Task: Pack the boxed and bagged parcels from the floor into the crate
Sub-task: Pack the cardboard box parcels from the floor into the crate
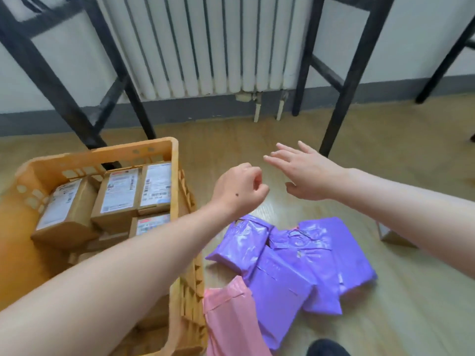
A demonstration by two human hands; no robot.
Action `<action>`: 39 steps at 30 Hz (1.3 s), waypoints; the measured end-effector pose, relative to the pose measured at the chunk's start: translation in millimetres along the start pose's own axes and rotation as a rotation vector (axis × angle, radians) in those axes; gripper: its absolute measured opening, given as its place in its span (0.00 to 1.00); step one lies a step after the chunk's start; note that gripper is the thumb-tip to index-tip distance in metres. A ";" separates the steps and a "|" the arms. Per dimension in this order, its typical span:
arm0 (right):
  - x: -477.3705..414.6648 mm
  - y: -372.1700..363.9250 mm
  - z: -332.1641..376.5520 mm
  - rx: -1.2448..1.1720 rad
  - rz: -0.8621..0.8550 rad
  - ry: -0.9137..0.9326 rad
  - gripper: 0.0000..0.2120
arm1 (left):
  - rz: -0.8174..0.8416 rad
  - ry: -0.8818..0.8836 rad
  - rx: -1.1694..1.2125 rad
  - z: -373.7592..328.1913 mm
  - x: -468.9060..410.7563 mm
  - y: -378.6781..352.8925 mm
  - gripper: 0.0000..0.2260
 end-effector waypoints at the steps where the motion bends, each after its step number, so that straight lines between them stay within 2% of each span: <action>1: 6.6 -9.4 -11.0 -0.017 0.019 -0.028 0.36 | 0.016 0.000 0.020 -12.0 -4.4 -17.8 0.06; 4: 26.1 -42.0 -41.4 -0.079 0.101 -0.119 0.35 | 0.073 0.021 0.071 -44.9 -15.9 -68.7 0.06; 7: 47.4 -77.2 -77.2 -0.040 0.219 -0.207 0.34 | 0.135 0.044 0.153 -71.3 -19.8 -113.2 0.06; 12: 90.4 -126.9 -147.4 -0.167 0.301 -0.480 0.32 | 0.219 -0.007 0.213 -95.4 -19.2 -167.3 0.05; 16: 119.4 -175.2 -183.7 -0.318 0.393 -0.744 0.31 | 0.218 -0.015 0.201 -101.4 -34.6 -193.0 0.06; 20: 136.5 -213.9 -208.7 -0.404 0.491 -1.026 0.41 | 0.176 0.016 0.216 -106.2 -50.1 -217.2 0.08; 24: 156.3 -241.3 -229.0 -0.400 0.463 -1.203 0.47 | 0.133 -0.023 0.216 -108.6 -54.8 -228.0 0.17; 28: 175.0 -262.9 -231.8 -0.439 0.469 -1.293 0.50 | 0.122 -0.068 0.203 -102.1 -62.1 -226.4 0.22; 33: 179.9 -266.7 -233.0 -0.553 0.365 -1.334 0.47 | 0.111 0.019 0.236 -84.2 -66.0 -222.5 0.24; 39: 173.9 -263.6 -224.3 -0.518 0.407 -1.425 0.49 | 0.132 0.061 0.252 -77.1 -62.3 -218.0 0.25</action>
Point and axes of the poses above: each hand's wrist, its own x-axis away from the middle knuckle, its own y-axis out of the back of the hand, z = x × y, the point moved 5 cm from there along -x, towards the middle knuckle
